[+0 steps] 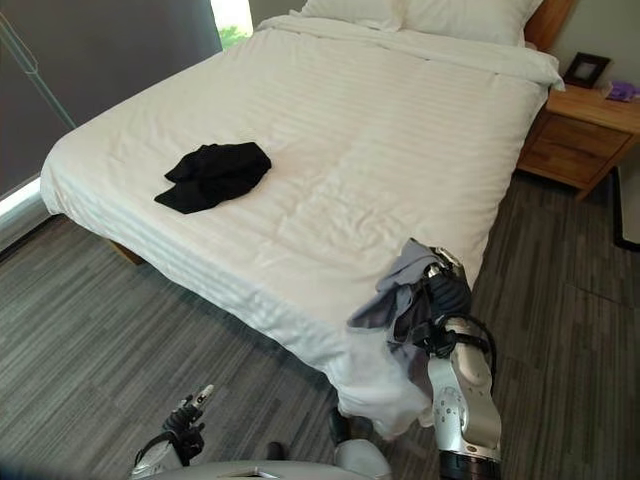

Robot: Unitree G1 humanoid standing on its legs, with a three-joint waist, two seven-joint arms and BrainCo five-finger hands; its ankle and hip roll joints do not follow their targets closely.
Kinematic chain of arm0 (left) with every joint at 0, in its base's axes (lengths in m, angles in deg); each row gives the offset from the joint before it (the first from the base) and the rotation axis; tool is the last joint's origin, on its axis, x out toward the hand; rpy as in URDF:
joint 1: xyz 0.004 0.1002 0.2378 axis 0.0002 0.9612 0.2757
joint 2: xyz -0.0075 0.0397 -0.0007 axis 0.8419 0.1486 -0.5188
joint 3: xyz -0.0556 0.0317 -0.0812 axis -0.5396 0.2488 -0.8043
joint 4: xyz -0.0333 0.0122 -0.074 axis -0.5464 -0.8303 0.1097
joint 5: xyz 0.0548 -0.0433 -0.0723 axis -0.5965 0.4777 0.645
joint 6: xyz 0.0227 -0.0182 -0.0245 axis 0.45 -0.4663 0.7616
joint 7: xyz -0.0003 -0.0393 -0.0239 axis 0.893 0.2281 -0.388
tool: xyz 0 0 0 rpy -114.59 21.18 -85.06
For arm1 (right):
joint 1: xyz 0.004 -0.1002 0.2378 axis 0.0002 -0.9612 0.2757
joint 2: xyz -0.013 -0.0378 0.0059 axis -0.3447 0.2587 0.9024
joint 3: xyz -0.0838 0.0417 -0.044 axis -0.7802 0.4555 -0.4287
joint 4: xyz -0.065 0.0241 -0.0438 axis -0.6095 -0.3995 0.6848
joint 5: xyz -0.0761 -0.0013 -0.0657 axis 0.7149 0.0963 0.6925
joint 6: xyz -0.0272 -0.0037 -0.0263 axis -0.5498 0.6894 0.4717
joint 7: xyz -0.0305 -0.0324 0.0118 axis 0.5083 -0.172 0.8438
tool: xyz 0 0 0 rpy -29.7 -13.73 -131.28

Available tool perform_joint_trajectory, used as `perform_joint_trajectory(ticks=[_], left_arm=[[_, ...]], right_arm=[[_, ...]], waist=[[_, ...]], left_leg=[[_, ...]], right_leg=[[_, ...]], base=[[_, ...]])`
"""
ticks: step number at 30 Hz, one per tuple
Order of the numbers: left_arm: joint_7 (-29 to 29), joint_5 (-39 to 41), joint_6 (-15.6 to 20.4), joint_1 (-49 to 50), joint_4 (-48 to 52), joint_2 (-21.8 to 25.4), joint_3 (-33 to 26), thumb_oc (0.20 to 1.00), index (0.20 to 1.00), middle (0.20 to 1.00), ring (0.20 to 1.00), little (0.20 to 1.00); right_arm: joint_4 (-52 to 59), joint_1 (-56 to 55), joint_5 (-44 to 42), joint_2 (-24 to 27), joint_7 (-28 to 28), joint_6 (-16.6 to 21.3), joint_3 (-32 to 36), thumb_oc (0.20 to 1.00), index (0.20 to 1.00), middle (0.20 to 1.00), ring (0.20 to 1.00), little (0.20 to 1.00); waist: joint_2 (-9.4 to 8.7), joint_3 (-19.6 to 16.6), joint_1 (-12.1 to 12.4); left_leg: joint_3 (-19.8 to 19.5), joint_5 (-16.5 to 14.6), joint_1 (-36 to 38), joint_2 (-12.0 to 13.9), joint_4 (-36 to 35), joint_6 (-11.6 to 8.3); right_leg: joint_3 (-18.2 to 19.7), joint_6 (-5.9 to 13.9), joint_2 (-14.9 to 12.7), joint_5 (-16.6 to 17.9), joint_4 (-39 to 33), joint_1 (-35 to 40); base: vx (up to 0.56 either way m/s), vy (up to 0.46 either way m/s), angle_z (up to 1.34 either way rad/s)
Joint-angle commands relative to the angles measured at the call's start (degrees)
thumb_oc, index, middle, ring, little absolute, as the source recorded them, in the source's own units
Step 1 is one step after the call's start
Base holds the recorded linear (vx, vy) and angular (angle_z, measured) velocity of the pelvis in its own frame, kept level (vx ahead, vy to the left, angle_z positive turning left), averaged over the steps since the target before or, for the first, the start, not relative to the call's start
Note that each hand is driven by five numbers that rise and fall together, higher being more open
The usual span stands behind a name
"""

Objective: Pick up bed clothes into laundry basket.

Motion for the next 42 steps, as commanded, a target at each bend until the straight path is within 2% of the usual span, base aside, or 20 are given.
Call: perform_joint_trajectory(ticks=[1,3,5,6,8,10,15,17,18,19,21,23,25,26,27,28,30,33,36,42], left_arm=[[1.01,1.58,1.78,-2.55,-0.21,4.16,-0.82,1.000,1.000,1.000,1.000,1.000],[0.96,2.31,2.24,-2.71,1.34,4.15,-0.97,1.000,1.000,1.000,1.000,1.000],[1.09,4.87,3.23,-3.50,3.51,3.54,-1.13,1.000,1.000,1.000,1.000,1.000],[1.32,5.91,3.55,-3.62,4.38,2.20,-1.47,1.000,1.000,1.000,1.000,1.000],[1.11,5.11,3.01,-4.04,6.06,1.90,-1.25,1.000,1.000,1.000,1.000,1.000],[1.47,4.88,3.13,-4.76,6.63,1.84,-1.06,1.000,1.000,1.000,1.000,1.000],[1.65,6.13,3.22,-5.48,7.67,2.50,-2.10,1.000,1.000,1.000,1.000,1.000],[1.18,6.67,2.76,-5.60,8.37,4.57,-2.66,1.000,1.000,1.000,1.000,1.000],[1.05,6.52,2.60,-5.80,8.28,4.95,-2.90,1.000,1.000,1.000,1.000,1.000],[0.83,4.42,2.42,-6.66,6.06,6.03,-1.79,1.000,1.000,1.000,1.000,1.000],[1.19,4.04,2.78,-8.74,4.43,9.17,-0.62,1.000,1.000,1.000,1.000,1.000],[0.76,3.32,2.30,-3.89,6.73,12.46,-1.92,1.000,1.000,1.000,1.000,1.000],[0.93,2.28,2.59,-2.48,5.76,14.34,-3.02,1.000,1.000,1.000,1.000,1.000],[0.91,2.28,2.64,-2.49,5.69,14.38,-3.02,1.000,1.000,1.000,1.000,1.000],[1.42,2.10,2.54,-1.48,4.59,14.40,-4.15,1.000,1.000,1.000,1.000,1.000],[1.95,2.17,2.93,-0.96,3.75,14.20,-4.74,1.000,1.000,1.000,1.000,1.000],[2.53,2.47,2.93,-0.16,3.67,12.57,-5.74,1.000,1.000,1.000,1.000,1.000],[2.94,2.66,2.61,0.25,3.25,9.64,-5.56,1.000,1.000,1.000,1.000,1.000],[2.67,3.63,2.34,0.13,3.32,6.85,-3.94,1.000,1.000,1.000,1.000,1.000],[2.08,4.38,2.11,1.04,1.01,5.57,-2.30,1.000,1.000,1.000,1.000,1.000]], right_arm=[[4.96,2.64,-2.67,0.03,1.56,3.04,0.98,0.200,0.200,0.200,0.200,0.200],[4.43,1.94,-2.84,0.30,1.31,3.15,2.41,0.200,0.200,0.200,0.200,0.200],[2.10,1.18,-2.80,1.29,0.12,3.28,5.11,0.200,0.200,0.200,0.200,0.200],[1.01,1.17,-3.79,0.80,-0.44,3.14,5.92,0.200,0.200,0.200,0.200,0.200],[1.56,0.96,-3.06,0.56,-0.74,3.23,6.99,0.200,0.200,0.200,0.200,0.200],[1.88,0.65,-2.62,1.12,-1.39,3.43,7.31,0.200,0.200,0.200,0.200,0.200],[0.56,-0.07,-0.97,1.77,-2.13,3.08,8.88,0.200,0.200,0.200,0.200,0.200],[0.37,1.09,-0.62,1.22,-1.75,2.63,8.28,0.200,0.200,0.200,0.200,0.200],[0.49,1.43,-0.87,0.46,-1.53,2.14,8.03,0.200,0.200,0.200,0.200,0.200],[1.58,1.11,-0.11,-1.64,-2.08,2.32,7.80,0.200,0.200,0.200,0.200,0.200],[1.09,2.44,-3.30,-4.44,-2.22,2.16,4.72,0.200,0.200,0.200,0.200,0.200],[-1.23,2.12,-6.13,-5.36,0.18,1.19,2.06,0.200,0.200,0.200,0.200,0.200],[-0.64,0.66,-7.78,-5.99,1.85,0.19,2.56,0.200,0.200,0.200,0.200,0.200],[-0.61,0.61,-7.80,-6.01,1.85,0.18,2.54,0.200,0.200,0.200,0.200,0.200],[-1.02,0.14,-8.11,-5.97,2.11,0.14,4.06,0.200,0.200,0.200,0.200,0.200],[-1.49,-0.22,-7.61,-5.47,2.01,0.32,4.63,0.200,0.200,0.200,0.200,0.200],[-1.02,-1.83,-7.44,-5.72,2.08,0.30,5.87,0.200,0.200,0.200,0.200,0.200],[-1.53,-1.74,-8.54,-6.68,1.61,0.63,5.46,0.200,0.200,0.200,0.200,0.200],[-3.04,-1.35,-9.28,-7.79,1.64,0.81,4.06,0.200,0.200,0.200,0.200,0.200],[-3.52,-1.30,-9.20,-8.15,1.70,0.88,4.74,0.200,0.200,0.200,0.200,0.200]], waist=[[-1.59,0.58,1.01],[-1.76,1.14,0.82],[-2.37,2.31,0.01],[-2.52,2.37,-0.33],[-2.25,1.50,-0.26],[-1.91,1.43,-0.63],[-0.89,0.93,-0.08],[-0.58,0.91,1.40],[-0.65,0.77,1.34],[-0.48,-0.12,0.15],[-0.84,0.54,0.52],[0.40,0.46,1.65],[1.81,0.46,-0.41],[1.75,0.63,-0.54],[1.65,0.82,-0.69],[1.59,1.13,-0.93],[0.96,0.79,-1.92],[-0.88,0.27,-1.62],[-1.93,-0.59,-0.27],[-2.56,-1.11,0.53]], left_leg=[[-2.53,0.75,-1.70,-0.79,0.31,-0.08],[-2.54,1.98,-2.13,-0.61,0.95,-1.04],[-0.90,1.33,-6.81,-0.84,9.37,-2.38],[2.51,2.99,-8.84,2.45,8.75,-2.91],[1.97,6.91,-10.40,8.68,5.75,-2.65],[3.09,8.81,-10.97,12.22,3.19,-3.04],[0.26,10.42,-15.54,18.23,0.75,-6.51],[-4.00,9.61,-16.37,18.24,5.20,-7.79],[-4.46,7.87,-16.26,16.89,7.68,-7.52],[-2.73,6.34,-14.45,13.99,4.63,-6.96],[-0.72,5.66,-12.47,11.87,3.16,-5.60],[3.58,5.34,-8.94,10.45,0.49,-3.74],[5.58,4.44,-7.11,7.71,0.31,-2.61],[5.47,4.32,-6.88,7.67,0.31,-2.63],[6.59,3.47,-5.43,5.94,0.31,-2.20],[7.58,2.93,-4.14,5.16,0.31,-1.97],[7.64,2.17,-2.76,2.53,0.31,-1.74],[8.71,0.82,-1.76,0.11,0.31,-1.21],[9.55,0.79,-1.70,0.03,0.31,-0.65],[8.98,0.44,-1.18,-0.32,0.31,-0.06]], right_leg=[[-1.48,-1.41,-1.38,-1.04,5.21,1.34],[-2.56,-2.00,-1.75,-1.61,4.48,2.08],[-5.65,-2.61,-3.71,-2.41,5.30,2.94],[-6.34,-2.02,-5.19,-2.91,5.35,3.70],[-4.97,-0.97,-6.62,-4.00,5.40,4.51],[-4.42,-0.80,-7.53,-5.54,6.08,4.60],[-1.40,0.68,-11.53,-9.17,6.51,8.22],[1.44,1.47,-14.68,-9.41,7.64,9.74],[2.02,1.93,-16.11,-8.67,7.68,9.71],[2.22,2.67,-19.58,-2.36,7.79,8.27],[1.94,1.86,-20.31,5.59,9.68,4.39],[-8.38,1.89,-23.14,10.60,13.01,0.97],[-7.62,1.66,-15.07,3.96,18.80,-1.45],[-7.74,1.65,-15.13,3.68,19.01,-1.23],[-12.23,1.35,-13.82,1.40,19.95,-0.27],[-14.75,1.02,-11.40,-0.98,20.65,-0.40],[-14.39,0.56,-5.07,-3.77,18.16,-0.35],[-16.58,-0.64,-3.62,-3.56,7.77,3.40],[-14.40,-0.43,-3.43,-2.14,1.77,6.81],[-12.72,-0.51,-3.52,-1.11,-2.06,9.09]], base=[[-0.06,-0.091,0.00],[-0.02,-0.113,0.16],[-0.03,-0.046,1.25],[0.07,0.107,1.55],[0.13,0.172,0.76],[0.12,0.201,0.11],[0.29,0.395,-0.07],[0.46,0.681,-0.24],[0.38,0.778,-1.86],[0.33,0.805,-1.88],[0.20,0.626,-0.76],[0.17,0.742,-0.95],[0.21,0.780,-1.36],[0.17,0.606,-0.48],[0.10,0.391,0.44],[0.15,0.539,0.37],[0.12,0.301,-0.10],[0.05,0.111,0.02],[0.01,-0.011,-0.27],[0.02,-0.023,0.00]])
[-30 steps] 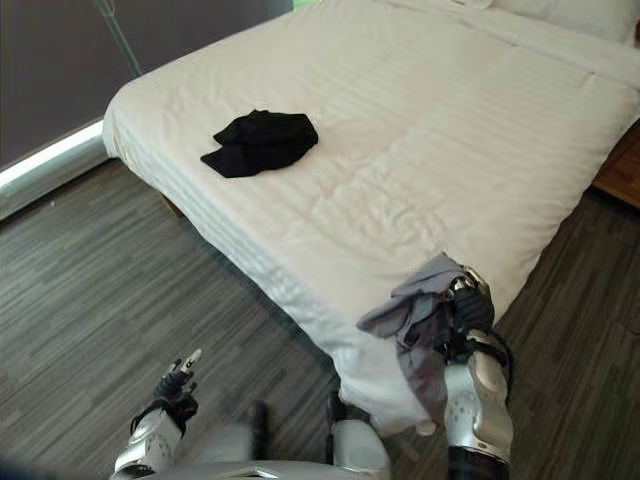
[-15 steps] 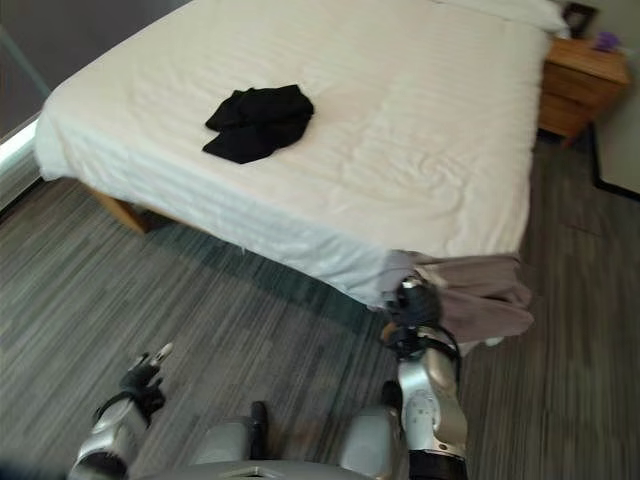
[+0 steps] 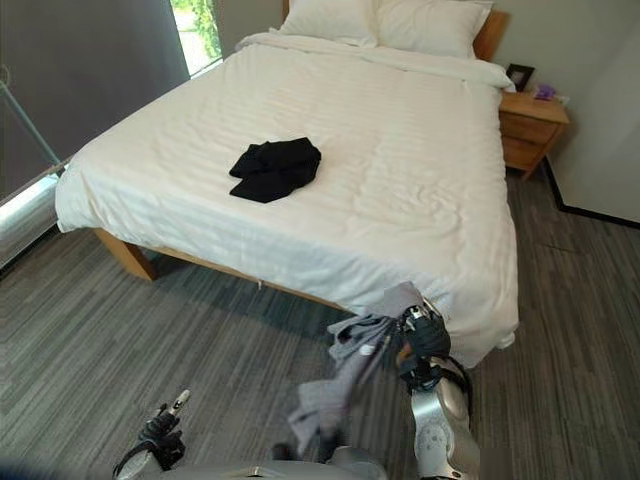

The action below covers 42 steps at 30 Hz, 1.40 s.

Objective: Pick up bed clothes into laundry basket.

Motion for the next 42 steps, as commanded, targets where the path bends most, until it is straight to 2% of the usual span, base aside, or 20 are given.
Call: perform_joint_trajectory(ticks=[1,12,13,16,19,22,23,25,26,27,29,30,32,34,35,36,37,40,41,42], left_arm=[[-0.01,0.44,0.87,-2.50,0.55,3.60,-1.45,1.000,1.000,1.000,1.000,1.000],[0.56,1.02,1.40,-3.43,1.21,4.21,-1.69,1.000,1.000,1.000,1.000,1.000],[-1.44,2.00,1.22,-4.33,0.80,0.94,-2.75,1.000,1.000,1.000,1.000,1.000],[-0.82,2.25,1.24,-5.59,0.54,0.85,-2.80,1.000,1.000,1.000,1.000,1.000],[0.32,3.09,1.65,-6.37,-0.14,1.99,-4.90,1.000,1.000,1.000,1.000,1.000],[1.51,5.22,2.48,-7.33,0.61,3.16,-7.67,1.000,1.000,1.000,1.000,1.000],[2.52,6.59,3.46,-6.98,0.91,4.13,-9.20,1.000,1.000,1.000,1.000,1.000],[2.54,6.95,3.74,-5.94,2.19,3.63,-10.59,1.000,1.000,1.000,1.000,1.000],[2.66,7.20,3.87,-5.62,1.94,3.53,-11.00,1.000,1.000,1.000,1.000,1.000],[3.00,7.78,4.10,-4.95,2.63,2.70,-12.09,1.000,1.000,1.000,1.000,1.000],[3.05,7.59,4.36,-4.68,2.17,2.79,-12.27,1.000,1.000,1.000,1.000,1.000],[3.28,7.45,4.57,-4.66,1.52,3.81,-12.38,1.000,1.000,1.000,1.000,1.000],[3.23,7.59,4.72,-4.58,1.34,3.95,-12.34,1.000,1.000,1.000,1.000,1.000],[3.81,7.36,5.17,-4.59,1.53,6.04,-13.06,1.000,1.000,1.000,1.000,1.000],[3.86,7.65,5.36,-4.09,2.24,6.52,-13.43,1.000,1.000,1.000,1.000,1.000],[4.25,8.45,5.46,-5.13,1.01,9.70,-13.35,1.000,1.000,1.000,1.000,1.000],[4.24,8.46,5.47,-5.16,0.96,9.79,-13.37,1.000,1.000,1.000,1.000,1.000],[4.77,7.21,5.00,-7.08,1.61,13.65,-12.85,1.000,1.000,1.000,1.000,1.000],[4.95,6.72,4.89,-7.48,3.41,14.24,-12.59,1.000,1.000,1.000,1.000,1.000],[4.78,6.26,4.56,-7.64,3.94,14.94,-12.26,1.000,1.000,1.000,1.000,1.000]], right_arm=[[5.27,4.62,-3.92,-1.17,1.19,3.79,2.72,0.200,0.200,0.200,0.200,0.200],[7.20,3.35,1.57,0.83,-0.77,4.92,3.39,0.200,0.200,0.200,0.200,0.200],[-6.51,4.17,6.22,8.25,-1.68,3.42,9.00,0.200,0.200,0.200,0.200,0.200],[-6.07,5.47,7.30,8.24,-1.30,3.99,6.21,0.200,0.200,0.200,0.200,0.200],[-4.29,5.95,7.47,9.38,-1.32,4.13,6.08,0.200,0.200,0.200,0.200,0.200],[-1.83,5.41,8.55,10.35,-2.15,4.53,6.98,0.200,0.200,0.200,0.200,0.200],[-0.67,5.31,9.27,11.67,-4.10,5.24,9.29,0.200,0.200,0.200,0.200,0.200],[-0.97,5.33,9.86,12.31,-4.71,5.50,9.98,0.200,0.200,0.200,0.200,0.200],[-1.19,5.37,9.95,12.35,-4.76,5.50,10.21,0.200,0.200,0.200,0.200,0.200],[-1.23,5.11,10.14,12.01,-4.74,5.39,11.01,0.200,0.200,0.200,0.200,0.200],[-1.01,4.61,10.07,11.78,-4.64,5.28,11.18,0.200,0.200,0.200,0.200,0.200],[-1.17,4.06,10.07,11.83,-4.60,5.01,11.00,0.200,0.200,0.200,0.200,0.200],[-1.10,3.79,9.97,11.90,-4.58,4.95,10.97,0.200,0.200,0.200,0.200,0.200],[-1.29,4.57,9.90,11.58,-4.29,4.47,10.13,0.200,0.200,0.200,0.200,0.200],[-1.46,5.23,10.13,11.33,-3.78,4.05,9.40,0.200,0.200,0.200,0.200,0.200],[-0.68,5.85,10.35,9.40,-3.71,3.83,7.48,0.200,0.200,0.200,0.200,0.200],[-0.69,5.87,10.35,9.33,-3.72,3.84,7.47,0.200,0.200,0.200,0.200,0.200],[0.51,7.42,9.61,7.92,-3.09,3.83,3.84,0.200,0.200,0.200,0.200,0.200],[1.28,7.48,9.18,7.11,-2.47,3.94,2.42,0.200,0.200,0.200,0.200,0.200],[1.55,7.39,9.03,7.11,-2.17,3.73,2.25,0.200,0.200,0.200,0.200,0.200]], waist=[[-2.46,2.42,0.50],[-2.73,1.60,0.51],[0.37,1.58,-0.78],[0.09,2.08,-1.01],[-0.06,2.27,-0.73],[-0.89,2.95,-0.96],[-1.34,4.31,-0.43],[-1.22,5.14,0.50],[-1.16,4.95,0.37],[-0.77,4.32,0.08],[0.01,3.77,0.19],[1.00,3.76,0.71],[0.97,3.82,0.93],[1.17,3.44,2.57],[1.19,3.10,3.26],[-0.10,2.48,3.93],[-0.22,2.44,4.06],[-1.64,3.39,4.36],[-1.07,4.31,4.45],[-0.25,4.36,3.86]], left_leg=[[-6.53,0.99,3.43,3.64,-2.75,-4.66],[-7.47,0.42,4.52,4.31,-2.75,-4.65],[-3.43,4.55,1.48,8.57,-2.75,-8.40],[-5.87,3.99,2.63,8.63,-2.75,-8.17],[-6.18,3.89,3.27,8.89,-2.34,-7.78],[-7.67,2.58,1.78,9.04,2.58,-7.93],[-11.54,1.90,-1.54,8.10,10.14,-7.64],[-16.61,2.39,-4.62,7.00,12.85,-7.79],[-16.69,2.17,-5.21,7.41,11.68,-7.67],[-14.55,3.16,-6.59,9.85,8.50,-7.74],[-13.13,5.70,-8.28,11.03,4.60,-7.92],[-13.40,7.69,-9.92,10.66,0.13,-8.46],[-13.38,8.18,-10.94,10.44,-0.27,-8.83],[-12.85,10.04,-15.75,9.56,-0.96,-10.24],[-13.49,9.26,-15.71,9.10,0.19,-9.46],[-14.09,10.20,-14.71,9.05,2.18,-8.89],[-13.93,10.19,-14.69,9.04,2.13,-8.86],[-11.50,8.74,-11.94,8.18,1.33,-6.88],[-9.97,8.09,-8.67,8.13,-0.08,-6.09],[-10.03,7.70,-7.08,8.24,-1.41,-5.80]], right_leg=[[3.94,2.66,-3.52,5.57,-7.13,8.44],[6.25,1.99,-3.15,5.01,-7.15,8.84],[-0.03,2.31,-3.43,2.48,-7.76,7.91],[2.70,2.00,-3.19,3.16,-7.66,8.67],[4.51,1.18,-3.19,1.54,-3.78,8.12],[5.99,0.50,-3.07,1.24,-3.34,7.93],[7.14,-0.19,-3.31,1.11,-2.83,8.20],[8.69,-0.36,-3.61,0.92,-2.02,7.51],[8.72,-0.20,-3.87,0.76,-2.12,7.46],[8.83,0.46,-4.89,0.33,-2.82,8.18],[8.90,0.71,-5.25,-0.44,-3.46,9.28],[9.99,0.54,-5.12,-1.99,-3.89,10.75],[10.58,0.47,-5.39,-2.65,-3.90,11.36],[13.19,0.84,-6.86,-3.92,-5.37,15.31],[14.04,1.14,-7.22,-3.89,-5.16,15.58],[15.37,1.74,-8.70,-3.55,-4.73,15.16],[15.51,1.76,-8.77,-3.60,-4.67,15.05],[16.57,5.04,-9.45,4.00,5.72,9.71],[12.36,6.01,-11.13,8.69,12.83,6.76],[12.14,6.12,-10.49,9.79,15.65,4.53]], base=[[0.00,0.000,0.00],[0.01,-0.033,-0.05],[0.00,0.000,0.00],[-0.03,0.030,0.08],[-0.02,0.018,0.02],[-0.05,-0.092,-0.07],[-0.07,-0.138,-0.03],[-0.04,-0.042,-0.18],[0.07,0.086,-0.68],[0.14,0.115,-0.59],[0.25,0.154,-0.06],[0.31,0.169,0.07],[0.30,0.171,-0.11],[0.45,0.286,-0.42],[0.46,0.364,-0.49],[0.36,0.299,-0.68],[0.42,0.368,-1.25],[0.25,0.283,-0.64],[0.25,0.348,-0.88],[0.37,0.441,-0.66]])
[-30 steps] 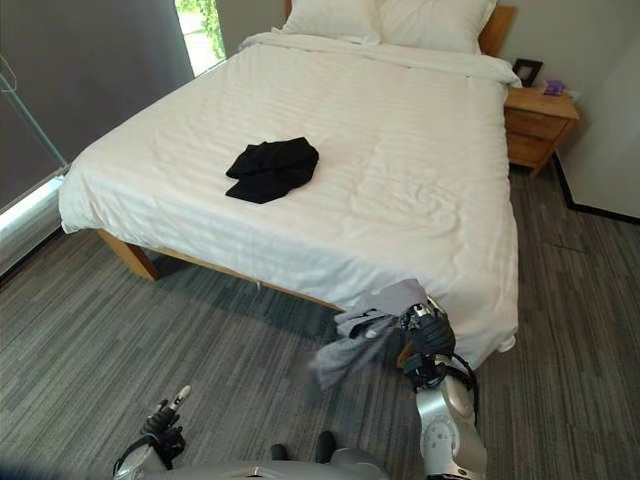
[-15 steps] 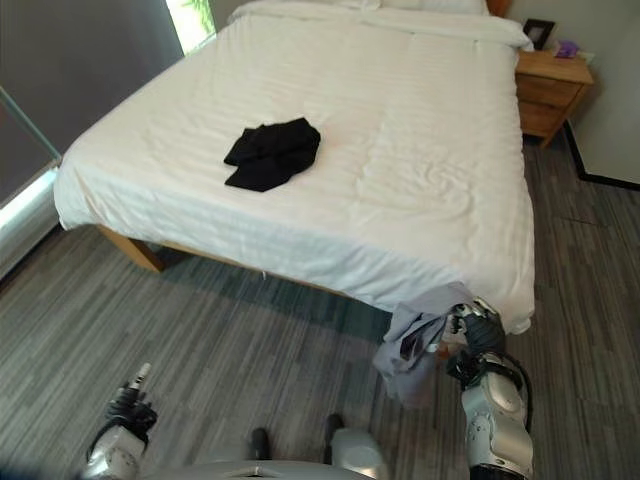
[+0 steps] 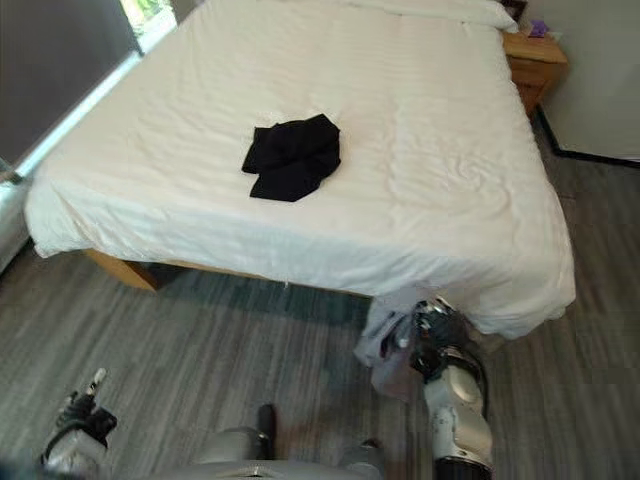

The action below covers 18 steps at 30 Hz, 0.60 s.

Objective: Pick up bed clothes into laundry basket.

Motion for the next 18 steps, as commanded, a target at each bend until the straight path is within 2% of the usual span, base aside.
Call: perform_joint_trajectory(ticks=[1,3,4,5,6,7,8,12,15,16,18], left_arm=[[0.45,-1.99,1.55,2.85,4.43,2.34,0.89,1.000,1.000,1.000,1.000,1.000],[0.54,-2.06,1.66,2.96,4.06,2.42,0.88,1.000,1.000,1.000,1.000,1.000],[0.62,-1.83,1.63,3.19,4.24,1.80,0.95,1.000,1.000,1.000,1.000,1.000],[0.60,-2.02,1.53,3.61,3.90,1.43,1.19,1.000,1.000,1.000,1.000,1.000],[1.76,-2.94,1.33,4.15,1.67,1.70,1.83,1.000,1.000,1.000,1.000,1.000],[0.78,-2.37,1.17,4.32,2.24,-0.03,2.31,1.000,1.000,1.000,1.000,1.000],[0.50,-2.37,1.32,4.40,2.34,-0.93,2.79,1.000,1.000,1.000,1.000,1.000],[-0.55,-4.97,0.47,5.13,1.90,-2.18,5.92,1.000,1.000,1.000,1.000,1.000],[-3.51,-12.18,-1.42,3.30,7.70,-0.50,11.88,1.000,1.000,1.000,1.000,1.000],[-6.11,-17.09,-2.62,1.41,14.39,1.79,16.14,1.000,1.000,1.000,1.000,1.000],[-5.30,-19.68,-3.01,-5.67,16.75,2.90,19.98,1.000,1.000,1.000,1.000,1.000]], right_arm=[[3.12,1.07,-1.25,2.37,2.87,3.24,4.35,0.200,0.200,0.200,0.200,0.200],[2.80,0.74,-1.43,2.24,2.84,3.24,4.14,0.200,0.200,0.200,0.200,0.200],[2.41,0.13,-1.69,2.12,2.85,3.10,4.35,0.200,0.200,0.200,0.200,0.200],[2.59,-0.44,-2.15,2.05,2.91,2.98,4.59,0.200,0.200,0.200,0.200,0.200],[2.77,-0.77,-2.31,2.00,2.58,3.40,5.18,0.200,0.200,0.200,0.200,0.200],[3.23,-1.68,-1.96,1.08,3.82,2.80,4.53,0.200,0.200,0.200,0.200,0.200],[3.65,-1.92,-2.06,1.49,3.66,3.25,4.04,0.200,0.200,0.200,0.200,0.200],[4.32,-1.81,-1.42,2.15,3.39,3.54,5.12,0.200,0.200,0.200,0.200,0.200],[3.94,-1.84,-0.75,2.60,4.34,3.18,4.80,0.200,0.200,0.200,0.200,0.200],[3.57,-1.41,-0.81,2.94,5.40,2.73,4.84,0.200,0.200,0.200,0.200,0.200],[2.62,-1.77,0.04,3.06,5.60,2.64,4.12,0.200,0.200,0.200,0.200,0.200]], waist=[[2.90,-0.26,-0.74],[2.94,-0.39,-1.24],[2.98,-0.42,-2.35],[2.54,-0.38,-3.20],[1.58,-0.37,-4.16],[0.82,-1.35,-3.80],[0.19,-2.48,-3.18],[0.55,-3.64,-3.04],[1.05,-3.30,-3.78],[1.42,-2.74,-4.39],[1.36,-2.57,-5.45]], left_leg=[[-4.70,8.31,3.69,5.25,-11.97,-4.16],[-4.33,7.48,5.04,5.23,-12.17,-4.12],[-3.93,6.03,6.92,5.09,-12.17,-4.32],[-3.96,4.57,8.41,4.78,-12.17,-4.62],[-4.64,3.38,9.41,3.75,-12.17,-4.52],[-4.29,3.42,9.82,3.34,-12.17,-4.36],[-3.72,2.97,10.28,3.31,-12.17,-4.57],[-4.60,3.00,10.92,3.40,-12.17,-5.11],[-4.85,3.15,10.57,3.85,-12.17,-5.38],[-4.69,3.28,10.30,4.08,-12.17,-5.50],[-4.38,3.31,10.09,4.29,-12.17,-5.72]], right_leg=[[-6.58,-2.13,0.27,9.77,-1.91,7.00],[-7.47,-2.13,0.21,9.54,-2.42,5.73],[-8.51,-2.26,2.03,7.59,-6.39,2.84],[-10.06,-2.53,2.90,6.26,-13.58,1.70],[-9.96,-3.13,3.15,6.74,-21.77,3.03],[-8.40,-3.13,3.14,6.59,-23.64,6.22],[-8.43,-3.11,3.24,7.21,-26.55,8.38],[-9.05,-3.89,4.10,5.24,-27.16,11.09],[-9.18,-4.25,4.60,4.74,-27.16,11.01],[-9.16,-4.14,4.90,4.52,-27.16,10.78],[-9.00,-4.06,5.20,4.32,-27.16,10.49]], base=[[0.30,0.291,-0.62],[0.25,0.161,-0.30],[0.32,0.067,-0.12],[0.45,0.053,-0.20],[0.33,-0.012,-0.23],[0.26,-0.047,0.38],[0.16,-0.062,0.91],[0.10,-0.080,0.68],[0.02,-0.058,-0.19],[0.02,-0.086,-0.60],[0.03,-0.063,-0.29]])
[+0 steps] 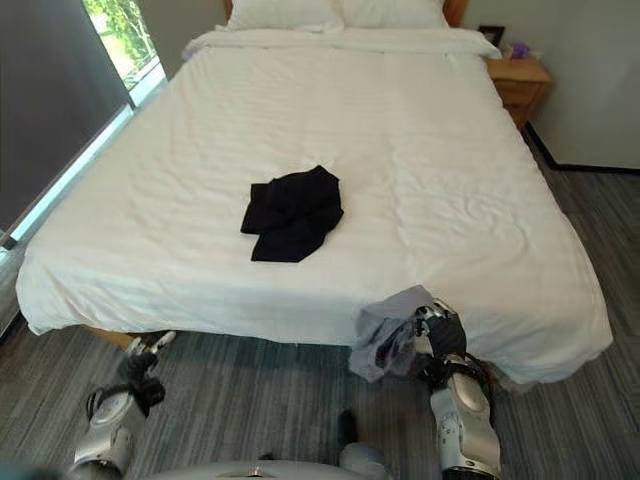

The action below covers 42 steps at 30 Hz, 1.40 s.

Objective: Pick up bed clothes into laundry basket.

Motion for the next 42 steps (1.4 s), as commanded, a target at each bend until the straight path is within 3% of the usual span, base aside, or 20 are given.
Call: perform_joint_trajectory(ticks=[1,5,8,14,19,24,29,34,35,36,39,42], left_arm=[[-0.37,-5.14,2.04,-10.19,-9.93,1.26,-2.89,1.000,1.000,1.000,1.000,1.000],[0.26,-6.52,2.04,-20.65,-9.37,3.72,2.46,1.000,1.000,1.000,1.000,1.000],[0.63,-10.10,1.99,-30.44,-11.25,7.08,10.55,1.000,1.000,1.000,1.000,1.000],[9.00,-12.36,2.09,-48.75,-30.14,10.24,15.96,1.000,1.000,1.000,1.000,1.000],[13.29,-19.15,1.22,-66.54,-41.36,17.42,27.60,1.000,1.000,1.000,1.000,1.000],[11.41,-21.05,2.11,-79.36,-47.86,24.66,41.92,1.000,1.000,1.000,1.000,1.000],[11.47,-24.03,1.44,-86.27,-54.83,26.19,49.99,1.000,1.000,1.000,1.000,1.000],[9.31,-25.46,1.51,-86.09,-55.31,26.08,51.62,1.000,1.000,1.000,1.000,1.000],[8.32,-26.18,1.47,-85.16,-56.13,25.16,52.15,0.479,0.479,0.479,0.479,0.479],[7.00,-27.02,1.32,-83.21,-57.93,23.05,52.48,0.200,0.200,0.200,0.200,0.200],[6.58,-28.41,1.26,-81.17,-58.18,18.69,52.98,0.200,0.200,0.200,0.200,0.200],[6.67,-27.64,1.85,-80.41,-49.42,16.73,52.16,0.200,0.200,0.200,0.200,0.200]], right_arm=[[4.13,1.50,0.05,-0.37,1.39,2.59,1.01,0.200,0.200,0.200,0.200,0.200],[4.22,1.35,0.05,0.96,1.04,2.85,-0.26,0.200,0.200,0.200,0.200,0.200],[4.50,1.48,-0.58,2.86,0.86,3.14,-2.29,0.200,0.200,0.200,0.200,0.200],[5.40,0.84,0.05,4.00,-0.71,4.31,-4.73,0.200,0.200,0.200,0.200,0.200],[7.98,0.65,0.37,6.06,-2.74,5.99,-6.55,0.200,0.200,0.200,0.200,0.200],[11.03,0.46,0.38,8.12,-2.00,7.59,-7.84,0.200,0.200,0.200,0.200,0.200],[13.32,1.00,2.03,7.72,-2.14,8.21,-8.15,0.200,0.200,0.200,0.200,0.200],[13.92,0.70,3.61,7.52,-1.21,7.77,-7.69,0.200,0.200,0.200,0.200,0.200],[13.84,0.49,3.81,7.51,-0.94,7.68,-7.79,0.200,0.200,0.200,0.200,0.200],[13.77,-0.02,4.14,7.14,-0.08,7.63,-7.93,0.200,0.200,0.200,0.200,0.200],[13.30,-0.73,4.12,7.58,0.53,8.07,-8.45,0.200,0.200,0.200,0.200,0.200],[12.92,-0.44,3.71,8.14,0.68,8.16,-8.08,0.200,0.200,0.200,0.200,0.200]], waist=[[-1.25,-0.52,-1.72],[-1.09,0.14,-3.20],[-0.82,0.82,-4.85],[-1.30,2.23,-7.51],[-2.00,4.46,-9.13],[-3.05,8.39,-10.54],[-4.54,12.47,-11.53],[-5.39,15.44,-12.34],[-5.34,15.61,-12.47],[-5.15,15.67,-12.57],[-5.09,15.36,-12.68],[-4.87,15.11,-12.04]], left_leg=[[-4.31,2.24,-3.59,0.54,0.26,-1.55],[-3.88,2.03,-3.78,0.43,0.26,-1.72],[-3.41,1.93,-4.32,0.36,0.26,-1.80],[-2.18,2.04,-6.32,0.31,0.26,-1.85],[-1.71,2.25,-8.22,0.25,0.26,-1.82],[-0.48,3.09,-12.07,0.19,0.26,-1.68],[0.27,4.07,-15.60,0.03,0.26,-1.62],[0.54,5.44,-19.47,0.36,0.26,-1.57],[0.47,5.55,-19.85,0.23,0.26,-1.56],[0.45,5.38,-19.97,0.20,0.26,-1.54],[-0.12,5.00,-19.59,-0.07,0.26,-1.57],[-0.90,4.57,-18.37,-0.26,0.26,-1.64]], right_leg=[[0.67,0.89,-1.61,-2.53,0.22,5.22],[1.12,1.16,-1.54,-2.15,0.22,4.81],[1.77,1.42,-1.42,-1.80,0.22,3.89],[3.46,1.88,-1.21,-0.74,0.22,1.03],[4.65,2.23,-1.20,0.36,0.22,-1.38],[6.54,2.74,-0.82,2.48,0.22,-6.66],[8.23,3.13,-0.52,4.43,0.22,-11.03],[9.53,3.41,-0.40,5.96,0.22,-15.22],[9.48,3.41,-0.46,6.04,0.22,-15.53],[9.60,3.37,-0.67,5.93,0.22,-15.82],[9.51,3.17,-0.88,5.35,0.22,-15.36],[8.59,3.17,-1.08,4.70,0.22,-13.87]], base=[[0.03,-0.023,-0.09],[0.01,0.003,-0.14],[0.00,0.019,-0.09],[-0.03,0.015,-0.16],[-0.06,0.027,-0.13],[-0.09,0.027,-0.13],[-0.07,0.014,-0.16],[-0.05,0.004,-0.10],[0.00,0.000,0.00],[-0.01,0.026,0.05],[0.00,0.015,0.02],[0.00,-0.022,0.03]])
